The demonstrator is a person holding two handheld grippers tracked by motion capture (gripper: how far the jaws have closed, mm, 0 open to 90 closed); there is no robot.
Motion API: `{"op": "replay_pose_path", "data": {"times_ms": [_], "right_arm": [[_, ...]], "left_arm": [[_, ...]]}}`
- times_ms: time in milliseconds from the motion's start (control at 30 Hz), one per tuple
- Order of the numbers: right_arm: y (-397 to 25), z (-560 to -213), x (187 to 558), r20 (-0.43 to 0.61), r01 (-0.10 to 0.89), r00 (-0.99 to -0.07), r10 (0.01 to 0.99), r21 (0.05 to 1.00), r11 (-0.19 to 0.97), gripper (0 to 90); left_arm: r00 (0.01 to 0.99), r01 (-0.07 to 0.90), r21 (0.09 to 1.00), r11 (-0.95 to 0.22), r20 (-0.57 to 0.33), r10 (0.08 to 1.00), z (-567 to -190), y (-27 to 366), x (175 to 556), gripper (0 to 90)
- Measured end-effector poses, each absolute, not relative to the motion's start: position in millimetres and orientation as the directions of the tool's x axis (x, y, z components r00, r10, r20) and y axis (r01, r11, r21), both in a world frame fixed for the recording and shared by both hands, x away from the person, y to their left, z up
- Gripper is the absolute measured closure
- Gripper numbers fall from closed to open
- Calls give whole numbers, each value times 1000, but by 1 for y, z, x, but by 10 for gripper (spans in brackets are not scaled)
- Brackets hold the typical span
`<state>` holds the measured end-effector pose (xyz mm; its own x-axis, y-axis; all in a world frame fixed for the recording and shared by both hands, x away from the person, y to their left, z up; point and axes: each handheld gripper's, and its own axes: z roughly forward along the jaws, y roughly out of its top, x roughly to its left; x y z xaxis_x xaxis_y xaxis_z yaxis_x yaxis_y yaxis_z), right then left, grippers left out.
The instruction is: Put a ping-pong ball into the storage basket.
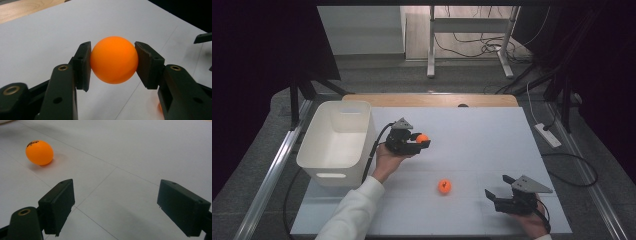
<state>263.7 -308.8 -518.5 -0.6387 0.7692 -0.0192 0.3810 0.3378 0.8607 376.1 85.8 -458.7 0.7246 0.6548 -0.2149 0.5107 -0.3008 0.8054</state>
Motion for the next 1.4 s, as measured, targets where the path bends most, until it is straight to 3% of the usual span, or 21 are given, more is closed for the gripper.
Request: {"op": "replay_pose_path", "data": {"times_ms": [1400], "right_arm": [[-308,-519,263,-19,384,-641,767,858,342,145]], "left_arm": [[758,415,865,-283,-157,633,-433,95,341,501]]}}
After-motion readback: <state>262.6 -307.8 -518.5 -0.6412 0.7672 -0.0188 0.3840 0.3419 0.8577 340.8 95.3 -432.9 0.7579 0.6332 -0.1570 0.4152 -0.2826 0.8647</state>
